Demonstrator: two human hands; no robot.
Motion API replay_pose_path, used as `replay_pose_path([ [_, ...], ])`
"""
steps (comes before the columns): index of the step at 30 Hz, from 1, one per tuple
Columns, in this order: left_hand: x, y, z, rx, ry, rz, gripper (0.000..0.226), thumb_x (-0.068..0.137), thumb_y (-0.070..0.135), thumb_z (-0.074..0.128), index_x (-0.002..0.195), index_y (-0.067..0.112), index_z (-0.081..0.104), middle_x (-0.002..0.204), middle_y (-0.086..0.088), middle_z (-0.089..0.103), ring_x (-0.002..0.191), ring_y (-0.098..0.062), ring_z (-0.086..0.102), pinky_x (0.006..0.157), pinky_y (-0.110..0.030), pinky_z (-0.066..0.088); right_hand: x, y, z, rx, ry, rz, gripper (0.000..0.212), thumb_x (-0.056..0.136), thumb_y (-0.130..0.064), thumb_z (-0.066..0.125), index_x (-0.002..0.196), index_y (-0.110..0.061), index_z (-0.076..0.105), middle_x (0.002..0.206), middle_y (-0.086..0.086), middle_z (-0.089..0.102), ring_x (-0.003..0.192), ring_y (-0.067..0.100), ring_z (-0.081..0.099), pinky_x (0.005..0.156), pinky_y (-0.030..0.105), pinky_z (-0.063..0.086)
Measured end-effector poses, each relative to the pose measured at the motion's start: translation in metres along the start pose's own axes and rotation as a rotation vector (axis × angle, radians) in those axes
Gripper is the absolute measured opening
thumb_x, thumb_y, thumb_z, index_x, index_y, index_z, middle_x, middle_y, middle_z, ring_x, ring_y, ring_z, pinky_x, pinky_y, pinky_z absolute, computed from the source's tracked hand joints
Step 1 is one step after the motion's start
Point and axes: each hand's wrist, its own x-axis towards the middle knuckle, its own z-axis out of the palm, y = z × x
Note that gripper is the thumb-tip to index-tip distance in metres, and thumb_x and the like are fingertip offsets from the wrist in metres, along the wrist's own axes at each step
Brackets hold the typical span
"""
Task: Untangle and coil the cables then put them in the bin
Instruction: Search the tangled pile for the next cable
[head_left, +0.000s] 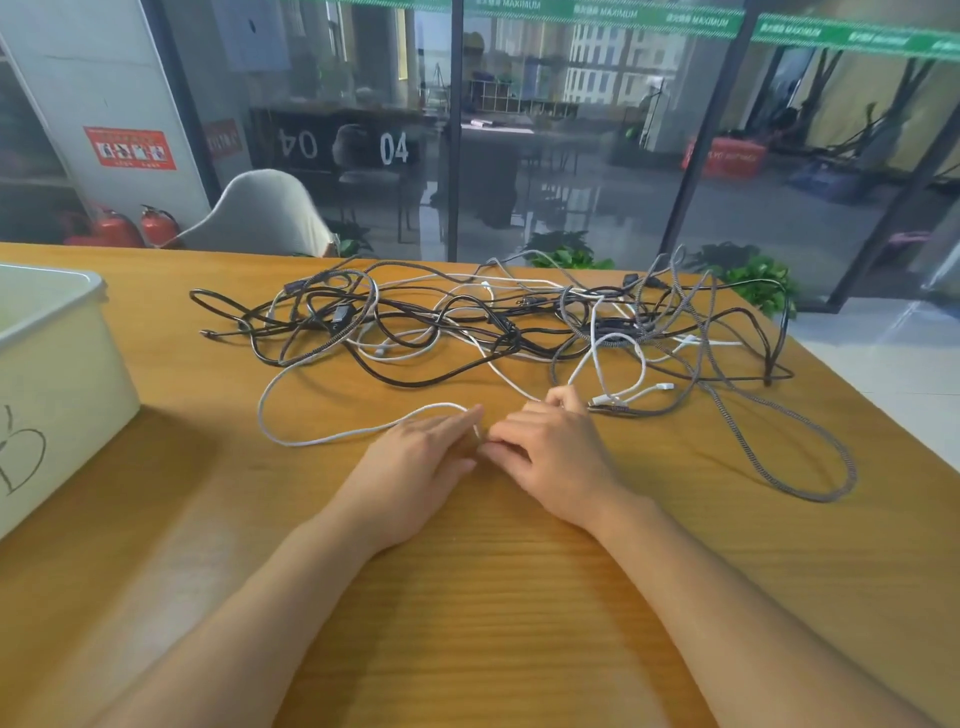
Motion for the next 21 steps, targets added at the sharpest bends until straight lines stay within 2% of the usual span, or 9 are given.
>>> replay_pose_path([
  [2,-0.001,-0.004,-0.004,-0.010,0.131,-0.011,0.045,0.098,0.023,0.070,0.142,0.027,0.062,0.119,0.011,0.071,0.107,-0.016,0.067,0.092,-0.038,0.056,0.000,0.002,0.002,0.129,-0.028,0.018,0.023,0.100,-0.049,0.057,0.093,-0.034,0.073,0.078,-0.022,0.062,0.076,0.000,0.050,0.092,0.039,0.035],
  [4,-0.003,-0.011,-0.007,-0.033,0.194,-0.017,0.034,0.096,0.024,0.073,0.130,0.027,0.072,0.110,0.012,0.070,0.098,-0.013,0.068,0.084,-0.037,0.057,-0.001,0.004,0.003,0.199,-0.038,0.028,0.021,0.100,-0.048,0.059,0.094,-0.034,0.073,0.077,-0.026,0.056,0.076,-0.003,0.046,0.094,0.038,0.036],
  [8,-0.001,-0.017,-0.002,-0.042,0.158,0.010,0.030,0.089,0.026,0.080,0.119,0.029,0.078,0.103,0.009,0.066,0.096,-0.015,0.063,0.083,-0.032,0.054,0.001,0.003,0.004,0.241,-0.051,0.026,0.029,0.099,-0.052,0.054,0.094,-0.032,0.074,0.078,-0.024,0.058,0.074,-0.003,0.045,0.090,0.033,0.040],
  [13,0.003,-0.018,-0.002,0.003,0.166,0.012,0.006,0.088,0.031,0.080,0.094,0.028,0.080,0.088,0.010,0.061,0.086,-0.014,0.058,0.074,-0.035,0.053,-0.001,0.011,0.002,0.241,-0.102,0.035,0.023,0.101,-0.047,0.058,0.098,-0.033,0.076,0.081,-0.022,0.061,0.076,-0.005,0.051,0.086,0.020,0.036],
  [16,0.002,-0.028,-0.009,0.017,0.209,-0.085,0.004,0.090,0.033,0.078,0.091,0.030,0.080,0.087,0.013,0.061,0.084,-0.011,0.057,0.070,-0.035,0.053,0.001,0.023,-0.008,0.188,-0.094,0.098,0.019,0.103,-0.042,0.060,0.099,-0.033,0.076,0.089,-0.021,0.070,0.081,-0.001,0.059,0.090,0.030,0.041],
  [19,-0.002,-0.039,-0.017,0.035,0.245,-0.201,0.005,0.092,0.035,0.076,0.091,0.033,0.080,0.087,0.013,0.062,0.083,-0.011,0.057,0.067,-0.037,0.054,0.002,0.034,-0.017,0.118,-0.091,0.179,0.023,0.101,-0.046,0.056,0.097,-0.035,0.076,0.088,-0.023,0.069,0.079,-0.007,0.054,0.090,0.031,0.039],
  [21,-0.004,-0.046,-0.022,0.072,0.261,-0.260,0.005,0.093,0.034,0.075,0.092,0.033,0.080,0.087,0.013,0.062,0.083,-0.013,0.057,0.067,-0.037,0.053,0.002,0.038,-0.019,0.063,-0.094,0.200,0.024,0.100,-0.047,0.055,0.096,-0.035,0.075,0.085,-0.022,0.067,0.078,-0.002,0.054,0.091,0.033,0.040],
])
